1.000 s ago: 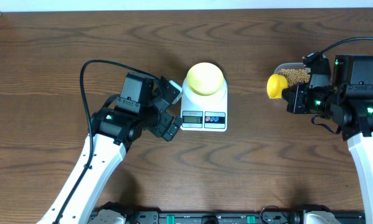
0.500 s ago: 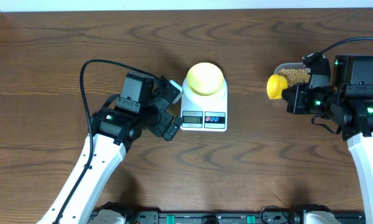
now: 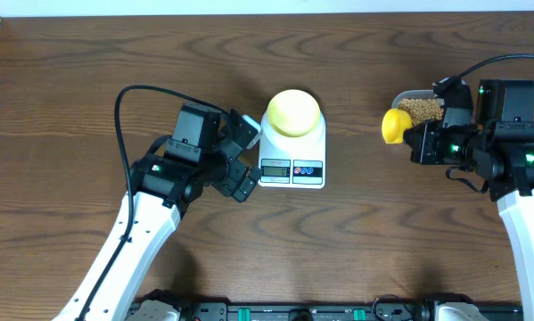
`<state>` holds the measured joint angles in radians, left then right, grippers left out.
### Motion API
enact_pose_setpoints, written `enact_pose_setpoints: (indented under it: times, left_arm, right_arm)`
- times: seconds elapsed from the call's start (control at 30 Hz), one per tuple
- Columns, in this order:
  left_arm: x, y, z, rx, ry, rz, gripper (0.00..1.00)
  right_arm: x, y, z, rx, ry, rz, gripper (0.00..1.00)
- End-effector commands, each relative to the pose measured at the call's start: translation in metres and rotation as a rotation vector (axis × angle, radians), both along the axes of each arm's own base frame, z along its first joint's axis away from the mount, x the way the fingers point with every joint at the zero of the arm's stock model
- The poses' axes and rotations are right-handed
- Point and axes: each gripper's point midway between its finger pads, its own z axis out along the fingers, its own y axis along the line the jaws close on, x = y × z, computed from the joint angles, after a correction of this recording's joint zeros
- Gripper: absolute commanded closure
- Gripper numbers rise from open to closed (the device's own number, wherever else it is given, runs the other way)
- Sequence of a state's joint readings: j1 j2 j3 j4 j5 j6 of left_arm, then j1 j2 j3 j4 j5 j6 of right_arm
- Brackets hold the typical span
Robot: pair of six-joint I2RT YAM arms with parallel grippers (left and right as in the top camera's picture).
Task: Scoop item into bowl and weigh 50g on scale
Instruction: 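Withdraw the left gripper back from the scale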
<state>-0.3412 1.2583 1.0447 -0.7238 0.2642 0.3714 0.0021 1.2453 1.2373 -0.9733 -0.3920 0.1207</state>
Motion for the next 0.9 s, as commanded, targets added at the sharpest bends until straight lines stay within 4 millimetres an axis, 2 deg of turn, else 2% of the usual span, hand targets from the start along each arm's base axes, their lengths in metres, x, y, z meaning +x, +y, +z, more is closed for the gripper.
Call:
enact_pose_setpoints:
  times: [0.0,0.3,0.4,0.53,0.63,0.73,0.87]
  left_arm:
    - [-0.003,0.000,0.003,-0.007,-0.007,-0.014,0.01]
    - [-0.008,0.006,0.003,0.004,0.001,-0.013,0.01]
    - [-0.004,0.015,0.023,-0.024,-0.072,0.004,0.01]
    - [-0.019,0.016,0.061,-0.118,-0.196,-0.077,0.01]
    - [-0.028,0.019,0.076,-0.173,-0.249,-0.089,0.01]
    - [-0.034,0.023,0.064,-0.179,-0.251,-0.104,0.01]
    - [-0.042,0.024,0.029,-0.203,-0.179,-0.097,0.01]
  right_arm:
    - [0.000,-0.002,0.004,-0.010,-0.015,0.012,0.99]
    - [-0.003,-0.002,0.002,-0.010,0.001,0.013,0.99]
    - [-0.006,-0.002,0.000,-0.010,0.014,0.013,0.99]
    - [-0.007,-0.002,-0.001,-0.008,0.025,0.009,0.98]
    - [-0.009,-0.002,-0.002,-0.004,0.037,0.003,0.99]
    - [-0.010,-0.002,-0.003,-0.004,0.043,0.004,0.99]
    - [-0.011,-0.002,-0.003,-0.004,0.047,0.003,0.99]
